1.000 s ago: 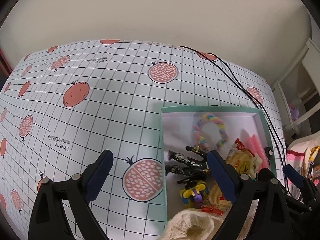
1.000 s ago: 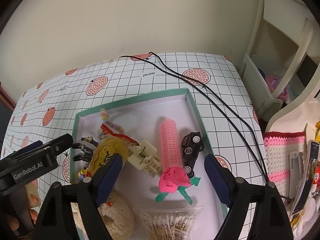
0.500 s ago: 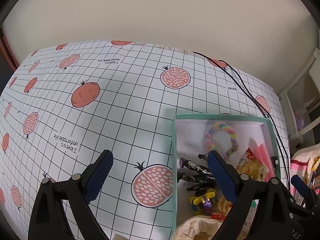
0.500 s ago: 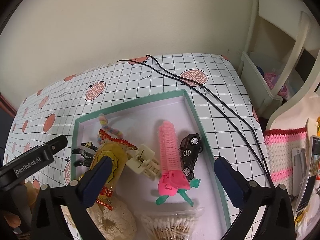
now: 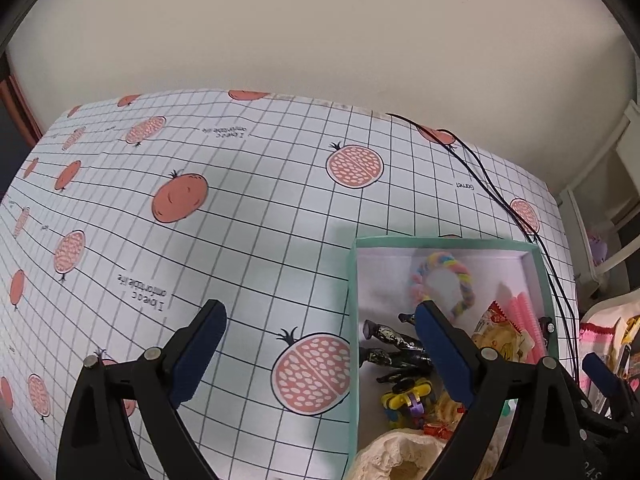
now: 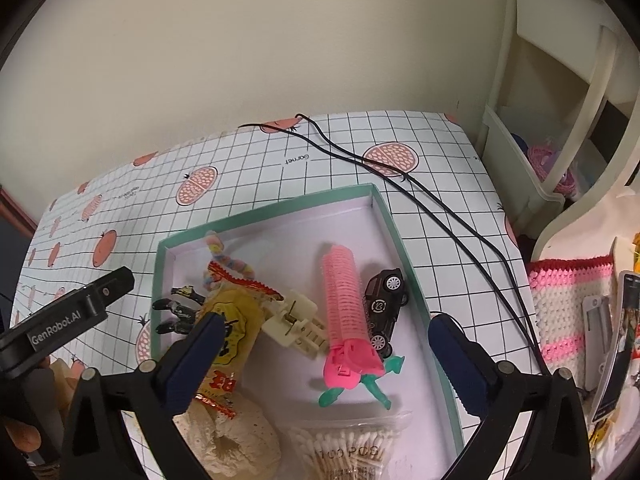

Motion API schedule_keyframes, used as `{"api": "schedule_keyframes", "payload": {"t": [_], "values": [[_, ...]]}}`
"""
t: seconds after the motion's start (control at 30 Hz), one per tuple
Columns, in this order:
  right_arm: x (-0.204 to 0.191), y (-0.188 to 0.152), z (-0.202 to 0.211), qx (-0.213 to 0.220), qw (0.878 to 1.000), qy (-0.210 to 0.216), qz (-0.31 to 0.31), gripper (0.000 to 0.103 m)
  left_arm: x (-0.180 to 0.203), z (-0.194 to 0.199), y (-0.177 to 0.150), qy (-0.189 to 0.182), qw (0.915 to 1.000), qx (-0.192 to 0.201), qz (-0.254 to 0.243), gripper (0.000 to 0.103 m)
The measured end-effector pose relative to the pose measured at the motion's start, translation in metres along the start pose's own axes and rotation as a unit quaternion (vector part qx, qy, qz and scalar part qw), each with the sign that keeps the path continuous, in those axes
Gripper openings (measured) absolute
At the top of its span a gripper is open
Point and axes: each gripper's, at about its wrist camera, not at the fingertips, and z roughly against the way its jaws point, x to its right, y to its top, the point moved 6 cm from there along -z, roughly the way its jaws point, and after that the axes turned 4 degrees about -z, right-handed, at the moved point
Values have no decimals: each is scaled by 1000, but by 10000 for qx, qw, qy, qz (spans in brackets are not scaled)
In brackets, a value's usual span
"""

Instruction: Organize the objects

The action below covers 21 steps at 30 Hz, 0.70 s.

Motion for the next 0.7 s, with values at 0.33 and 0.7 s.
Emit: {"api": "schedule_keyframes", "payload": {"t": [0.33, 0.7], "values": [[-20, -6, 30, 143, 9997, 75, 196, 103, -9, 31, -5, -10, 9997, 197, -170, 95], [-28, -30, 62, 258, 9992, 53, 316, 103, -34, 75, -26, 156, 9985, 507, -152, 95]]}}
